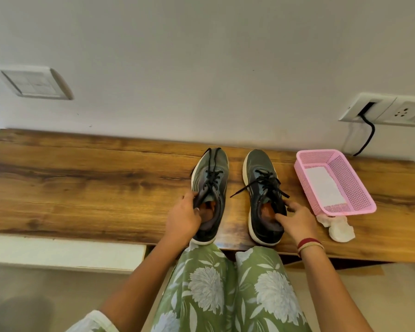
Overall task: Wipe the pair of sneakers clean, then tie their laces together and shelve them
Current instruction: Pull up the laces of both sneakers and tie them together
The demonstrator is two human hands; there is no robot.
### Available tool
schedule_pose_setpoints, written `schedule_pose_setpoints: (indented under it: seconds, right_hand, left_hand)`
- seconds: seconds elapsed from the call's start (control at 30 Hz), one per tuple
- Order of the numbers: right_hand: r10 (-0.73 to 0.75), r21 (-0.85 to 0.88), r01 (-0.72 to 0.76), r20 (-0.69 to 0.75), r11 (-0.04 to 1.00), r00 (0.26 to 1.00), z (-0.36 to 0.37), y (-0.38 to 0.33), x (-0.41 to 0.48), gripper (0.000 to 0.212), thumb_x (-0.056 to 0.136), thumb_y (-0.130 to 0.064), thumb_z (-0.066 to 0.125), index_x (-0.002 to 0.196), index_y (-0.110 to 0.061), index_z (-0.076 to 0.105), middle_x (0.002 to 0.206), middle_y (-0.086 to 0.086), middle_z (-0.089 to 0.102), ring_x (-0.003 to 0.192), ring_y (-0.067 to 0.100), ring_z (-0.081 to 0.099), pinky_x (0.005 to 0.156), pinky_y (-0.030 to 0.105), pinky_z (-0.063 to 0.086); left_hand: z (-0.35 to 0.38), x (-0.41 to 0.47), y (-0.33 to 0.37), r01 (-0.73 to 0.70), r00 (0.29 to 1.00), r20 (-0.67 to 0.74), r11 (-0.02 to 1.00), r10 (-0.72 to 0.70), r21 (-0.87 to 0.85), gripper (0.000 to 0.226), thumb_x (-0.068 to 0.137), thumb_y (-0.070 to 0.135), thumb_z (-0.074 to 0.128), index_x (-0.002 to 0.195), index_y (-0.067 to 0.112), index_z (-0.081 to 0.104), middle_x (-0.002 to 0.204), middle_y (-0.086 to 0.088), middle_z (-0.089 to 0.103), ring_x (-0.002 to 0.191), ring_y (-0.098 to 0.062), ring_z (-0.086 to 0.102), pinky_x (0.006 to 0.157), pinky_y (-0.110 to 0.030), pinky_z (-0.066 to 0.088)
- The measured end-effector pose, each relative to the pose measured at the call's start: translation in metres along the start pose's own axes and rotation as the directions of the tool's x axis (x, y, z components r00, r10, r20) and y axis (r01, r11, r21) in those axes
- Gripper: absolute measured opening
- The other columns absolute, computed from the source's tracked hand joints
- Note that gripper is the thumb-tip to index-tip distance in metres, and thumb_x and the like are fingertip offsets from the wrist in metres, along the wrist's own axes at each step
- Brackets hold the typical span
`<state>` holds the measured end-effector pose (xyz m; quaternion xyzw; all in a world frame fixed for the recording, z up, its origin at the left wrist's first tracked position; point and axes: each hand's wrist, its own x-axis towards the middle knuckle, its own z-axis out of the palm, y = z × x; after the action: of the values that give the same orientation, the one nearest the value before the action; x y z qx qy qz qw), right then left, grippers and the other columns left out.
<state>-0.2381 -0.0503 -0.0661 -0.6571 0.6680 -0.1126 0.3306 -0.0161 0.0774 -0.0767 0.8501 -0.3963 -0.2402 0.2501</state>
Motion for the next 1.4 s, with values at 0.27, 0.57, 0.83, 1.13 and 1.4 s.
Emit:
schedule_pose_setpoints:
  seconds: [0.27,0.57,0.83,1.13,1.4]
  right_hand:
    - [-0.465,0.088,0.483,-0.166,0.871,0.87,0.032,-0.073,-0.041,0.028,0.087,-0.02,0.062,0.115,-0.02,0.061,0.118,-0.003,0.046,0.109,0.008,0.043,0.095,0.024,0.035]
    - [-0.403,0.118,0.386,0.203,0.915,0.892,0.082,-0.095,-0.009,0.031,0.084,-0.025,0.068,0.113,-0.014,0.065,0.111,0.004,0.064,0.097,0.014,0.06,0.089,0.026,0.048]
    - [-0.359,0.118,0.345,0.119,0.931,0.926,0.084,-0.102,-0.004,0.012,0.084,-0.023,0.068,0.072,-0.022,0.065,0.082,-0.004,0.065,0.076,0.009,0.057,0.07,0.021,0.041]
    - [-0.345,0.491,0.218,0.182,0.843,0.921,0.084,-0.1,0.002,0.009,0.093,-0.008,0.054,0.092,-0.017,0.055,0.078,-0.001,0.062,0.077,0.009,0.06,0.074,0.022,0.046]
    - [-0.359,0.722,0.069,0.257,0.689,0.897,0.072,-0.107,-0.006,0.02,0.096,-0.003,0.046,0.11,-0.001,0.06,0.078,0.005,0.061,0.057,-0.007,0.057,0.053,0.006,0.042]
  left_hand:
    - [-0.003,0.003,-0.007,0.0,0.998,0.059,0.998,0.003,-0.055,0.041,0.089,0.018,0.062,0.128,0.018,0.048,0.119,-0.003,0.06,0.106,-0.021,0.061,0.088,-0.038,0.052]
    - [-0.004,-0.002,-0.014,-0.019,0.989,0.146,0.992,0.038,-0.128,0.036,0.087,0.021,0.064,0.122,0.019,0.054,0.115,-0.001,0.063,0.103,-0.017,0.062,0.086,-0.034,0.052]
    - [-0.009,0.046,0.015,-0.035,0.997,0.067,0.996,0.041,-0.082,0.023,0.091,0.033,0.059,0.109,0.02,0.066,0.108,0.003,0.066,0.1,-0.016,0.061,0.084,-0.032,0.052]
    - [-0.004,0.056,0.035,0.0,0.985,0.165,0.966,0.044,-0.26,0.023,0.094,0.022,0.045,0.075,0.013,0.053,0.071,0.001,0.051,0.074,-0.019,0.05,0.064,-0.031,0.035]
    - [-0.015,0.052,0.04,0.061,0.977,0.192,0.734,0.096,-0.676,0.01,0.091,0.007,0.054,0.087,0.015,0.051,0.067,0.001,0.055,0.056,-0.002,0.052,0.058,-0.016,0.042]
